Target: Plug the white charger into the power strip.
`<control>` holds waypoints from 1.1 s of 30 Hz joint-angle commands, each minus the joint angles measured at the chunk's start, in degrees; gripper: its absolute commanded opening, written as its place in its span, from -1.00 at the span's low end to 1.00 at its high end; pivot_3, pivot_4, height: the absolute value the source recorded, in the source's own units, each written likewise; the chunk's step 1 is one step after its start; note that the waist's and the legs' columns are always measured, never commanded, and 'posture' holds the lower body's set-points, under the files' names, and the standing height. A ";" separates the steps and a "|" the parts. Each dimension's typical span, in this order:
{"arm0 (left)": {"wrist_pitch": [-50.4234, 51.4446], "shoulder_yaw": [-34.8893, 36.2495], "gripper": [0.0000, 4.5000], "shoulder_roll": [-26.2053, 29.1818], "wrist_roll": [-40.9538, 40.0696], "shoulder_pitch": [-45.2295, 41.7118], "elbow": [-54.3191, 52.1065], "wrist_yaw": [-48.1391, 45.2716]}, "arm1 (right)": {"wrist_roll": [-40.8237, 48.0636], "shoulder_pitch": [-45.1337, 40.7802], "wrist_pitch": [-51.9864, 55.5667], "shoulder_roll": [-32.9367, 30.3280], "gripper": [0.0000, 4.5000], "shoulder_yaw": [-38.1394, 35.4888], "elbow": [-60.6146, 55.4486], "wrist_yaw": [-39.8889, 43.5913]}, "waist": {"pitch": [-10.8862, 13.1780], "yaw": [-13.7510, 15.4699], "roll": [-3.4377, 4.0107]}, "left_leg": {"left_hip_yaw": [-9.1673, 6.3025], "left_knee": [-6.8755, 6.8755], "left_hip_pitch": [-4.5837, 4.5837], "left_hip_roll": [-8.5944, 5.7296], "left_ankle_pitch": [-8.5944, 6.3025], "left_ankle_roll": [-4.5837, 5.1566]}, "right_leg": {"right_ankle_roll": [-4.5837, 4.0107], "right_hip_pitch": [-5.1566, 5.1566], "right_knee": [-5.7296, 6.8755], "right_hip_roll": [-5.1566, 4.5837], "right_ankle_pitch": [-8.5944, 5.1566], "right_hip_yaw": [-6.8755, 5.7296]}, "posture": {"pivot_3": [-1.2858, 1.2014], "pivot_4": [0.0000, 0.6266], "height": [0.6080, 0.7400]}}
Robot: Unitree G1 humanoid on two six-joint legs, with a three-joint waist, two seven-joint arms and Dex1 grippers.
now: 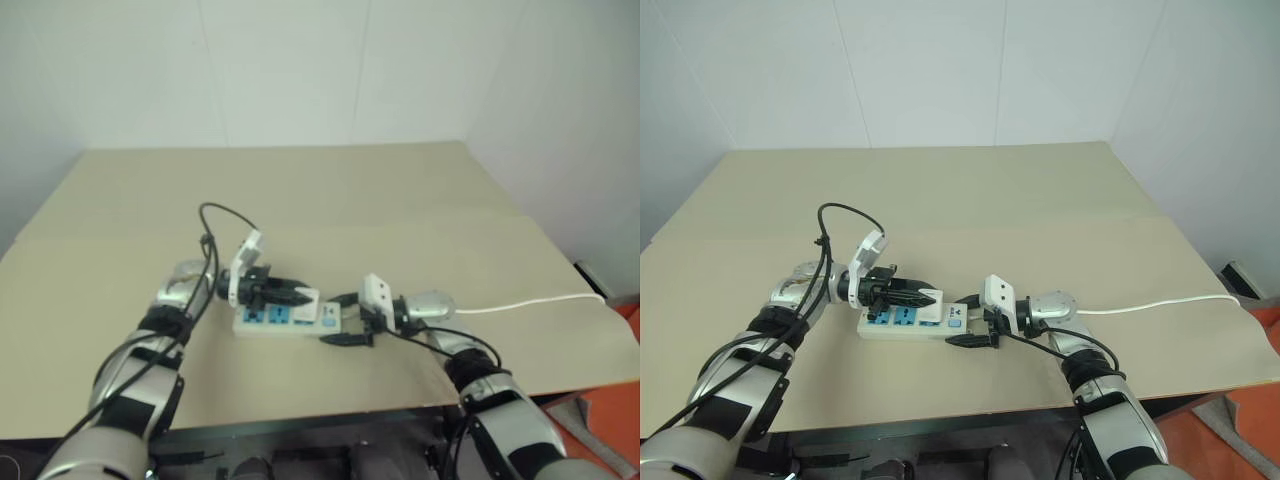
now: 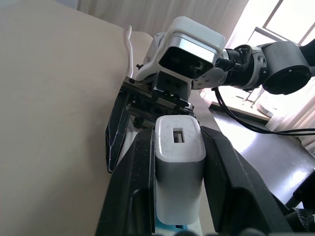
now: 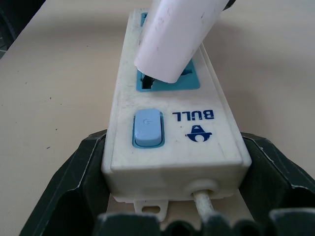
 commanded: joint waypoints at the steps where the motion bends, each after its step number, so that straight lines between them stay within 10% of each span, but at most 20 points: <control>1: -3.16 -0.19 -0.56 0.41 0.64 -0.76 0.54 -0.19 | -2.63 1.44 1.10 0.31 0.52 1.94 0.73 0.32 | 0.00 0.01 0.00 | 0.00 0.00 0.00 0.00 0.00 0.00 | 0.00 0.00 0.00 0.00 0.00 0.00 | 0.03 -0.52 1.00; 33: -17.34 7.13 -0.56 0.87 2.43 14.65 -11.11 -0.11 | -1.32 3.37 0.31 -0.27 0.52 1.48 -1.86 2.11 | 0.00 0.12 0.01 | 0.01 -0.10 0.02 0.02 -0.01 0.01 | -0.04 0.03 -0.13 0.00 -0.02 0.00 | 0.03 -0.52 1.00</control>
